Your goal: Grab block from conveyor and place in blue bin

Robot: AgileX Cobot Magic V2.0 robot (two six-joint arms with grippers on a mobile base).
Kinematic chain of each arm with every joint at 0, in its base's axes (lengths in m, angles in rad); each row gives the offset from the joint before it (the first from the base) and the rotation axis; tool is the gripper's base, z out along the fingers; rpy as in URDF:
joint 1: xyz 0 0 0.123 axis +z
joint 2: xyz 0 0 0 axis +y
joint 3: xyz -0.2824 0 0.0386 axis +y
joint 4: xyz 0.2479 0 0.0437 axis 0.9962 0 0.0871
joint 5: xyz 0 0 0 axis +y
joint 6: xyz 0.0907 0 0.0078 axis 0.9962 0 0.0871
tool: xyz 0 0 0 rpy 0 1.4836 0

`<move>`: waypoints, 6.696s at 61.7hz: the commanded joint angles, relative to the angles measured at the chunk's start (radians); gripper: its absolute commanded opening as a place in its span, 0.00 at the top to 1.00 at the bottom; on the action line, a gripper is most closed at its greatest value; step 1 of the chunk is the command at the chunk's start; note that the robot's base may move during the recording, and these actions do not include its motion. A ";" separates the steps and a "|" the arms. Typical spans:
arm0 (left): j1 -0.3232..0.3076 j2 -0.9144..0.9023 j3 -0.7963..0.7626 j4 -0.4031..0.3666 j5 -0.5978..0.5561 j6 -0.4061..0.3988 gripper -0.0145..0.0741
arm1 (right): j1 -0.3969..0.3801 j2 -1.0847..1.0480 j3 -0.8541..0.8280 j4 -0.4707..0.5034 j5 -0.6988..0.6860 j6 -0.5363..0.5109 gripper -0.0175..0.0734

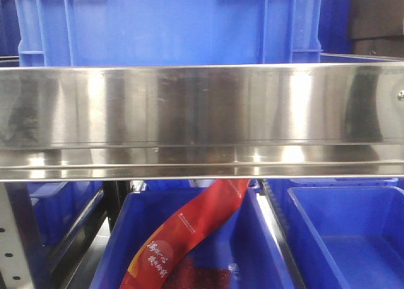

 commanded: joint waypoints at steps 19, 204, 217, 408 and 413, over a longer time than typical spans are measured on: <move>-0.016 0.229 -0.098 -0.169 -0.148 0.000 0.88 | 0.048 0.224 -0.081 -0.008 -0.006 -0.008 0.98; 0.307 -1.016 0.869 -0.227 -0.124 -0.002 0.96 | -0.273 -0.926 0.841 -0.137 0.047 0.035 0.99; 0.307 -1.016 0.869 -0.227 -0.124 -0.002 0.96 | -0.346 -1.113 1.032 -0.136 0.005 0.035 0.99; 0.426 -1.209 1.283 0.339 -0.380 -0.438 0.96 | -0.418 -1.236 1.294 -0.063 -0.189 0.035 0.99; 0.426 -1.209 1.283 0.339 -0.380 -0.438 0.96 | -0.418 -1.236 1.294 -0.063 -0.189 0.035 0.99</move>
